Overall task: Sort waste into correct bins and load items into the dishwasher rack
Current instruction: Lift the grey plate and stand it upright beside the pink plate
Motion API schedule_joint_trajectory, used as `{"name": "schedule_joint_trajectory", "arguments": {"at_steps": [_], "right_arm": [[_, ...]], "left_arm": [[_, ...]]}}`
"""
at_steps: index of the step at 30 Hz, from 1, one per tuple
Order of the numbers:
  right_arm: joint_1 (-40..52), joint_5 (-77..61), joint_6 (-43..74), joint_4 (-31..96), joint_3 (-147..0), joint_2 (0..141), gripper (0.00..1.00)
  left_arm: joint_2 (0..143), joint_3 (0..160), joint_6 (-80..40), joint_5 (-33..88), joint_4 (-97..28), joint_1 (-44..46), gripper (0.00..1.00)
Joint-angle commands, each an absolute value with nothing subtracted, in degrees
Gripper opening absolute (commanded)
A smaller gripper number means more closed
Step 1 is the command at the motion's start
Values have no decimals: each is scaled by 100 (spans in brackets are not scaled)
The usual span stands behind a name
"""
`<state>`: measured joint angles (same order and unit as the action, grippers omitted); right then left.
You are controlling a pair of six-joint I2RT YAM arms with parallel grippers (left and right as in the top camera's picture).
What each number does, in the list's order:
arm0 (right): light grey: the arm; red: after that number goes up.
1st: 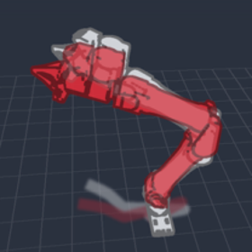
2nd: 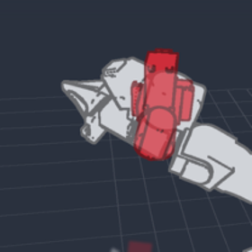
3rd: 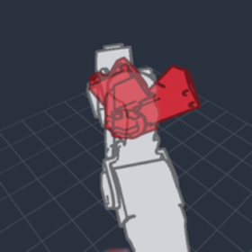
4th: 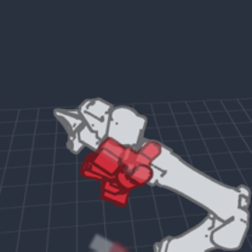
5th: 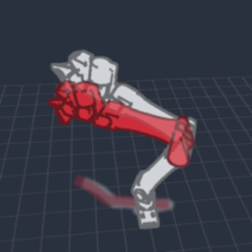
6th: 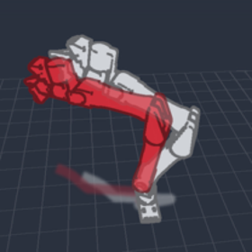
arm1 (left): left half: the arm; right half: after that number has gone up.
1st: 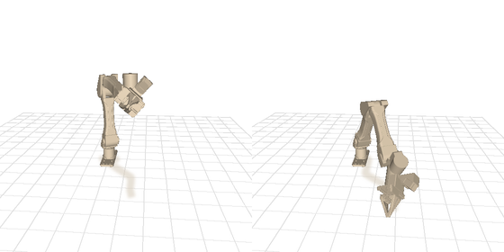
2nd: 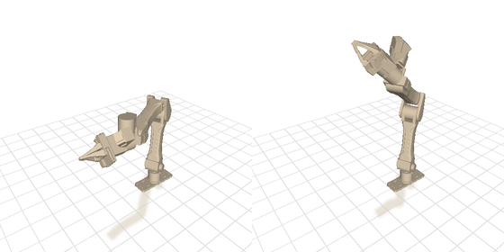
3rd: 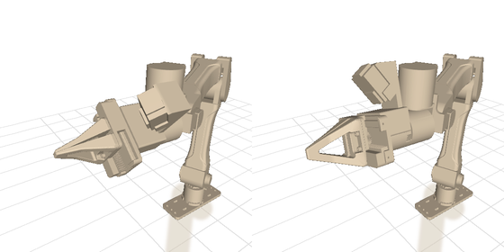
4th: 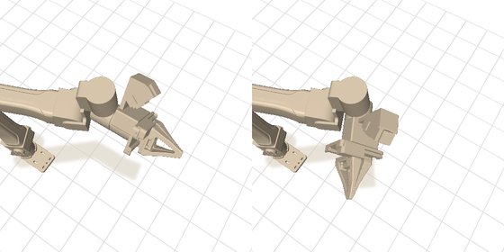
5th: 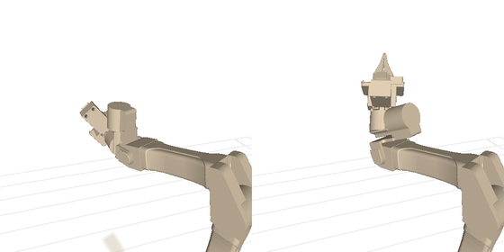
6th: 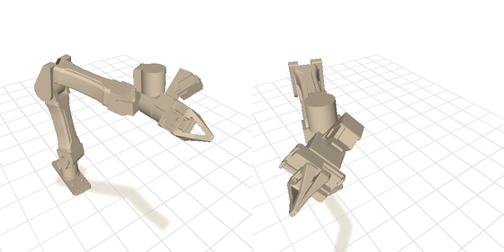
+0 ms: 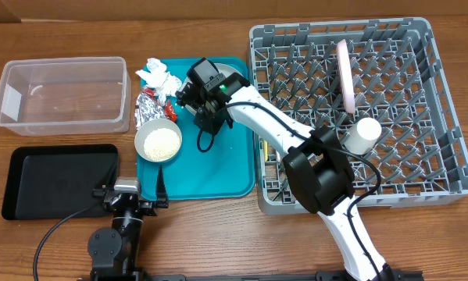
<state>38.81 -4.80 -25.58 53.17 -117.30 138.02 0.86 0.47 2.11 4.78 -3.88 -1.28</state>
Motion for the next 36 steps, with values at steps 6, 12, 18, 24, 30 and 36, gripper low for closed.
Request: {"name": "schedule_joint_trajectory", "arguments": {"at_steps": [6,12,18,24,30,36], "right_arm": [[3844,-287,-2379,6285,-12910,13404,4],[4073,-421,-2047,7046,-14245,13107,4],[4106,-934,-1273,7172,-14936,12556,4],[4016,-1479,-451,7498,-14938,11552,4],[2799,-3148,3,8173,-14938,10720,4],[1249,-4611,-744,9105,-14595,10772,4]], "left_arm": [[25,27,281,539,-397,-191,100],[25,27,281,539,-397,-191,100],[25,27,281,539,-399,-191,100],[25,27,281,539,-397,-191,100],[25,27,281,539,-399,-191,100],[25,27,281,539,-397,-191,100]]}}
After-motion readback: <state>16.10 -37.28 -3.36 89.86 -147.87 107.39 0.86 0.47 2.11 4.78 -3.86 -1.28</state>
